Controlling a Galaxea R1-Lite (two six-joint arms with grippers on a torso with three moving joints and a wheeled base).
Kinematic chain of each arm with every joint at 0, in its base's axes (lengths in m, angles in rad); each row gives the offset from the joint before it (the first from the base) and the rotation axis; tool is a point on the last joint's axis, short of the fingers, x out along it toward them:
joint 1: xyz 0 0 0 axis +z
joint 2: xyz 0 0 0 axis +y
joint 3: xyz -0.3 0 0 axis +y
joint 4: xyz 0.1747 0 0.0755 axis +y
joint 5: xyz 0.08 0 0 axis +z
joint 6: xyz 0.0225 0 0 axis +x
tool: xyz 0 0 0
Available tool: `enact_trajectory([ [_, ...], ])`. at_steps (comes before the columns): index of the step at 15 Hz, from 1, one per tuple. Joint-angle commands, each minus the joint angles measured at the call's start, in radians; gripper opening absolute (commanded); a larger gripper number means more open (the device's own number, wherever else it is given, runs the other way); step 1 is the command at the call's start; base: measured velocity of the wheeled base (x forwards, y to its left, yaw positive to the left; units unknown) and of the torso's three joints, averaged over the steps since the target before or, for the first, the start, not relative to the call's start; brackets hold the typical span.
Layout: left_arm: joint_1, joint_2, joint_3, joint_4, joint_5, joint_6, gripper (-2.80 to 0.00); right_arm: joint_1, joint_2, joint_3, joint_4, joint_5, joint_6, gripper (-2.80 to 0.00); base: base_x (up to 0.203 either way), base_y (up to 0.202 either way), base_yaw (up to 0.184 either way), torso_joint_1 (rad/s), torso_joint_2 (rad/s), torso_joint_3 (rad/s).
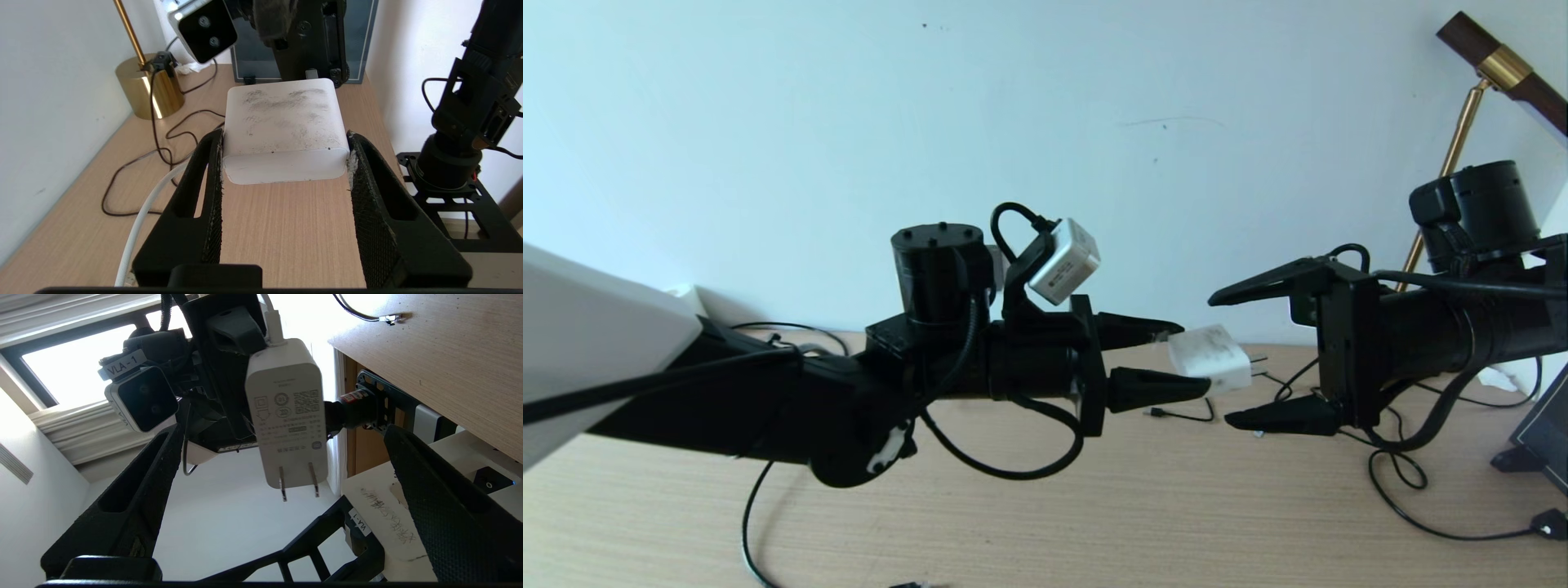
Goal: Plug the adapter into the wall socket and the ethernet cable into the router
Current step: Hand it to the other hand
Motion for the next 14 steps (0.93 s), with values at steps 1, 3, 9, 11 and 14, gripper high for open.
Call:
enact_trajectory([
  [1,0.0,-0.002,0.011,-0.005,-0.005,0.001,-2.8,0.001,-0.001,0.001,0.001,0.006,0.007,0.0,0.0,0.0,0.0,0.0,0.0,0.0],
  [3,0.002,-0.003,0.01,-0.005,-0.006,0.001,-2.8,0.002,-0.005,0.006,0.001,0.006,-0.002,0.0,0.0,0.0,0.0,0.0,0.0,0.0],
  [9,-0.006,-0.034,0.034,-0.005,-0.006,0.001,-2.8,0.002,0.002,0.0,0.001,0.008,-0.004,-2.8,0.0,0.0,0.0,0.0,0.0,0.0],
  [11,-0.009,-0.034,0.034,-0.005,-0.006,0.001,-2.8,0.002,0.002,0.0,0.001,0.009,-0.004,-2.8,0.0,0.0,0.0,0.0,0.0,0.0],
  [14,-0.011,-0.031,0.034,-0.005,-0.006,0.001,-2.8,0.006,0.005,0.0,0.001,0.009,-0.004,-2.8,0.0,0.0,0.0,0.0,0.0,0.0],
])
